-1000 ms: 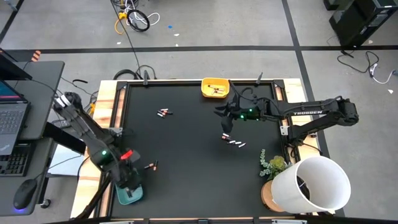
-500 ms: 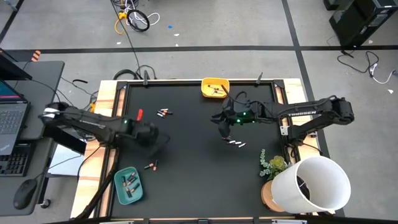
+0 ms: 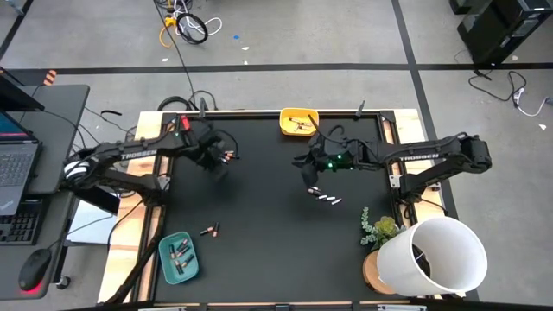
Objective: Sort batteries
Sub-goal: Put the black battery into the green bin
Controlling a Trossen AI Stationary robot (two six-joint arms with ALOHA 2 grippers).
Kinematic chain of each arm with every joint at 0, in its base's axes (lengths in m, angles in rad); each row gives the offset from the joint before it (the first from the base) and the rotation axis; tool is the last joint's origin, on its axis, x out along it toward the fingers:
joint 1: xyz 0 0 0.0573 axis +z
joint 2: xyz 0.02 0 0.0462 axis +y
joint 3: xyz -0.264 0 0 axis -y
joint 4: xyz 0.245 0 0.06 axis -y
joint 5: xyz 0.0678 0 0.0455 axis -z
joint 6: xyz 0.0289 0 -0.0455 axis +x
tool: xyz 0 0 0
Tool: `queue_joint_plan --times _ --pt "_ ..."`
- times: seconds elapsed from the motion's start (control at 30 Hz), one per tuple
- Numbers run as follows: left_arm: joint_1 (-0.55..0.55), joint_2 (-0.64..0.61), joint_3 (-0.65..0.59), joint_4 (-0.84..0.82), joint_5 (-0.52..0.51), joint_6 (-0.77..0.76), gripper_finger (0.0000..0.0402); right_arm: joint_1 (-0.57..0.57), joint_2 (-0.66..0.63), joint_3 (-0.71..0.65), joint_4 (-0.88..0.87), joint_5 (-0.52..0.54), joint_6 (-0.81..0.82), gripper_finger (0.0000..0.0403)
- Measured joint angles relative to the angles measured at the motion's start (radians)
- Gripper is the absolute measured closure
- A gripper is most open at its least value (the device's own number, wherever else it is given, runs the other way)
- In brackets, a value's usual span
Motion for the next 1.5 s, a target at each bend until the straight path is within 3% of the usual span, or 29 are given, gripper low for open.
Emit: queue_joint_plan --times 0.2,0.5,0.63,1.0,1.5 --pt "0.058 0.155 0.137 0.017 -0.037 0.173 0.0371 -0.033 0.000 0.113 -0.120 0.004 -0.049 0.0316" --pt "0.094 0.392 0.311 -0.060 -0.052 0.312 0.0365 -0.108 -0.013 0.272 -0.382 0.007 -0.136 0.0316" --pt "0.096 0.409 0.354 -0.082 -0.104 0.367 0.0337 -0.117 -0.038 0.273 -0.422 0.021 -0.141 0.0316" --pt "0.100 0.418 0.371 -0.072 -0.097 0.645 0.0254 -0.117 -0.038 0.273 -0.428 0.048 -0.168 0.0316" --pt "0.098 0.557 0.370 -0.043 -0.109 0.699 0.0250 -0.116 -0.038 0.271 -0.440 0.048 -0.167 0.0316"
